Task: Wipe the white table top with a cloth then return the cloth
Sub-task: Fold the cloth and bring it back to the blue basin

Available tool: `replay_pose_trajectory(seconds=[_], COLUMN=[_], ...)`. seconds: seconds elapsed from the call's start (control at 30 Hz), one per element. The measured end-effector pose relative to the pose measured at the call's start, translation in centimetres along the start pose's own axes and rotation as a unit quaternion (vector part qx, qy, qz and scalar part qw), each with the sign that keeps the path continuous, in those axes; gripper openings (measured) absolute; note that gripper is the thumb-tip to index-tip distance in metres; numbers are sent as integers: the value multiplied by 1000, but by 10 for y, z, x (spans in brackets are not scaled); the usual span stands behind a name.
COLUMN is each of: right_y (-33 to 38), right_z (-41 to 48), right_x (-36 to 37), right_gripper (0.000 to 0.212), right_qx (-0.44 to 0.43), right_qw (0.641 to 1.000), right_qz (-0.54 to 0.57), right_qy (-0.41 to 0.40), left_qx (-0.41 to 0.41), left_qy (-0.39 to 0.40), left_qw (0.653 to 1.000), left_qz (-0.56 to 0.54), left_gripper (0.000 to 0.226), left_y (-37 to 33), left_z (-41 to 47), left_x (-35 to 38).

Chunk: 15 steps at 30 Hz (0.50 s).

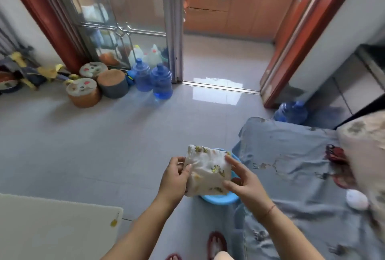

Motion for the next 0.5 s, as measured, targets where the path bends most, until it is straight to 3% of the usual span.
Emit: replay_pose_trajectory(seconds=[0.13, 0.23, 0.33, 0.5], right_y=[-38, -72, -113, -191], right_z=[-5, 1, 16, 53], right_x=[-45, -78, -104, -124], right_gripper=[56, 54, 59, 66], right_qx=[32, 60, 94, 129], right_qw=[998, 995, 992, 984], right_qz=[17, 8, -49, -119], right_qy=[-59, -82, -73, -35], left_qx=[-33, -36, -16, -1], left_qy=[55, 77, 89, 127], left_qw=[997, 992, 979, 956], left_qz=[36, 91, 182, 264], left_gripper=[15, 34, 51, 47], left_y=[19, 41, 72, 148], left_z=[26, 46, 69, 109], left_x=[57, 96, 130, 161])
Point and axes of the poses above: each hand's wrist, its own z-axis towards the middle knuckle, its own x-axis out of the palm, y = z × x, the point moved 3 cm from there along z, towards the middle knuckle, and after that the axes turned 5 degrees about y, right-handed, at the moved point
